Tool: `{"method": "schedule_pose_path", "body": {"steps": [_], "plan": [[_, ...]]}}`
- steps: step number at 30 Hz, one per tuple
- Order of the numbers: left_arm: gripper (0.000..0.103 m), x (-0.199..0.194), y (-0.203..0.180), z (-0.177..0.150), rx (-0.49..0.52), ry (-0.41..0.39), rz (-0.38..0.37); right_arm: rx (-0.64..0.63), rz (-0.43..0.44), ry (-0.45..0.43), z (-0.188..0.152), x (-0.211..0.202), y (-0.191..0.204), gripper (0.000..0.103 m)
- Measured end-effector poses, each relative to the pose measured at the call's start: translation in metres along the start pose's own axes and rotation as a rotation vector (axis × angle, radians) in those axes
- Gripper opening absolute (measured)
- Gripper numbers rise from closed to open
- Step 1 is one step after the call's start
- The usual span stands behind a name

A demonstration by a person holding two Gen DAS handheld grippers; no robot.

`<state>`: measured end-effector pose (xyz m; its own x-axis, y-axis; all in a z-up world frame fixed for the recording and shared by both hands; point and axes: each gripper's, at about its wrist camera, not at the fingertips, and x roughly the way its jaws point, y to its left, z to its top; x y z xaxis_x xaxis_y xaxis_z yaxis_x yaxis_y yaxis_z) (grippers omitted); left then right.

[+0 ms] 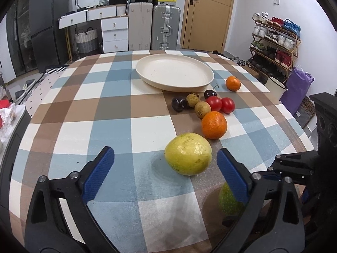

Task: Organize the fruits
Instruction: 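Reach the right gripper to the green-yellow pomelo and close on it, then lift the pomelo with the right gripper while the left gripper closes on the yellow pomelo, then carry both pomelos over the cream plate and lower them onto it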

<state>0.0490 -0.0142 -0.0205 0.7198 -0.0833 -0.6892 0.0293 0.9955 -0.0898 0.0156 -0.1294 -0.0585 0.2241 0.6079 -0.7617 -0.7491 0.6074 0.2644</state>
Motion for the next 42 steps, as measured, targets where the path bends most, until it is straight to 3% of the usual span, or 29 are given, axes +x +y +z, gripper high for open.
{"method": "schedule_pose_path", "body": {"steps": [9, 15, 17, 28, 42], "plan": [[0.082, 0.02, -0.007, 0.005, 0.002, 0.049, -0.049, 0.035, -0.036, -0.031, -0.004, -0.008, -0.011, 0.055], [0.063, 0.03, -0.013, 0.005, 0.016, 0.082, -0.076, 0.076, -0.073, -0.046, -0.005, -0.018, -0.026, 0.055], [0.052, 0.033, -0.013, 0.005, 0.011, 0.09, -0.096, 0.086, -0.083, -0.05, -0.005, -0.02, -0.031, 0.055], [0.052, 0.028, -0.011, 0.007, -0.011, 0.063, -0.102, 0.132, -0.133, -0.07, -0.005, -0.028, -0.055, 0.055], [0.052, 0.013, -0.018, 0.039, -0.003, -0.045, -0.083, 0.159, -0.205, -0.163, 0.021, -0.06, -0.079, 0.055]]}}
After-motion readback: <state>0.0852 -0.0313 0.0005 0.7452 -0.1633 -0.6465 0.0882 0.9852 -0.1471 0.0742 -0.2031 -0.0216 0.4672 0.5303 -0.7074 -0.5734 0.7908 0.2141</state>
